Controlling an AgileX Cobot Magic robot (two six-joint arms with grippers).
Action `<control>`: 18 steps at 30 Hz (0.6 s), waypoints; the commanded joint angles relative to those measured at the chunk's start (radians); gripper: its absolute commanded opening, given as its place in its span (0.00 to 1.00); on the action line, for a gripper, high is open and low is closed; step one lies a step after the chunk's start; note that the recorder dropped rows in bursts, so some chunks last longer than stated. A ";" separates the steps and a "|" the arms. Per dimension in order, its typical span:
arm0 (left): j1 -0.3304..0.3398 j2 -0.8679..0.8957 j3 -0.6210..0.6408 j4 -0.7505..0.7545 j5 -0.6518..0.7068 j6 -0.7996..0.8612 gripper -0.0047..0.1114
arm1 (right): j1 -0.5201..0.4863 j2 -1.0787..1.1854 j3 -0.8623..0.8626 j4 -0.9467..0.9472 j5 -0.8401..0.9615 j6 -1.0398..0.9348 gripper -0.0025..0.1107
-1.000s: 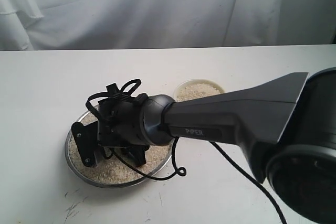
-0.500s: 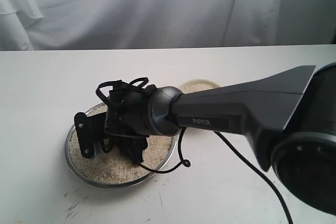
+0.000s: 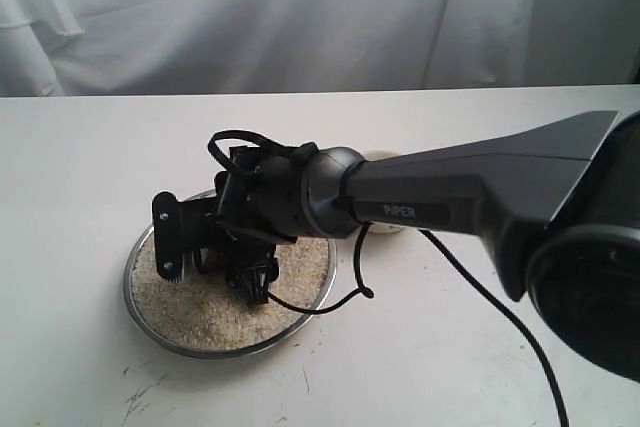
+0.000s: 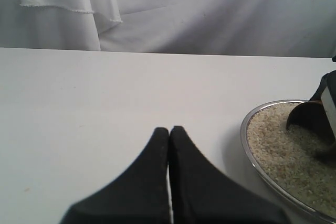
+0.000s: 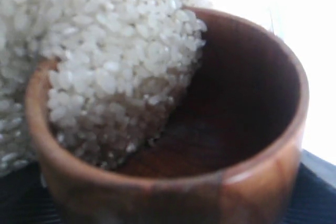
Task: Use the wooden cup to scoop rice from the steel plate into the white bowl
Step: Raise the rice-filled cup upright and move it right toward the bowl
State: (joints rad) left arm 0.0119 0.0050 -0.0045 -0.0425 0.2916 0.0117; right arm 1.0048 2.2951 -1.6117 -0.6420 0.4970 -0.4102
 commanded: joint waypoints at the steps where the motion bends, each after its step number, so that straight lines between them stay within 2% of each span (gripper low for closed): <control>1: -0.002 -0.005 0.005 -0.001 -0.006 -0.003 0.04 | -0.010 0.012 0.004 0.055 -0.029 -0.014 0.02; 18: -0.002 -0.005 0.005 -0.001 -0.006 -0.003 0.04 | -0.012 0.019 0.026 0.066 -0.055 -0.008 0.02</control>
State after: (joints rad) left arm 0.0119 0.0050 -0.0045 -0.0425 0.2916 0.0117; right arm 0.9964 2.2951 -1.6028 -0.6075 0.4502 -0.4226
